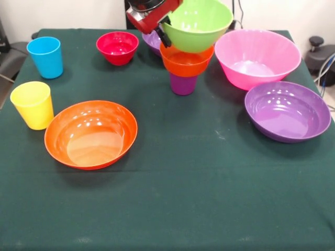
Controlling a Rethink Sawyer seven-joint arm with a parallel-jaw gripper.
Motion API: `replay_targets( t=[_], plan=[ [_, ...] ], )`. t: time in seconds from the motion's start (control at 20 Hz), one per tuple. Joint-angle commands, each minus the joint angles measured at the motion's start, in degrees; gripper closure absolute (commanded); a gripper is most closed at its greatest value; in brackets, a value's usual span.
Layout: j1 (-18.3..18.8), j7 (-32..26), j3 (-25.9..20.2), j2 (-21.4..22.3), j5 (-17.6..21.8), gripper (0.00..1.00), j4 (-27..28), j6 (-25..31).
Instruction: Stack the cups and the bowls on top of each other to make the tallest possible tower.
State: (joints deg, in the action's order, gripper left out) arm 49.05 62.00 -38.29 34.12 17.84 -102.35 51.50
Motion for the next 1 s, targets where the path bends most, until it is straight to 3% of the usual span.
replay_targets(
  t=[0.05, 1.0],
  plan=[
    [-2.9, 0.6, 3.0, -3.5, 4.7, 1.00, 5.2, 0.1],
    [-3.6, 0.7, 3.7, -5.2, 4.6, 1.00, 6.8, 0.9]
  ],
)
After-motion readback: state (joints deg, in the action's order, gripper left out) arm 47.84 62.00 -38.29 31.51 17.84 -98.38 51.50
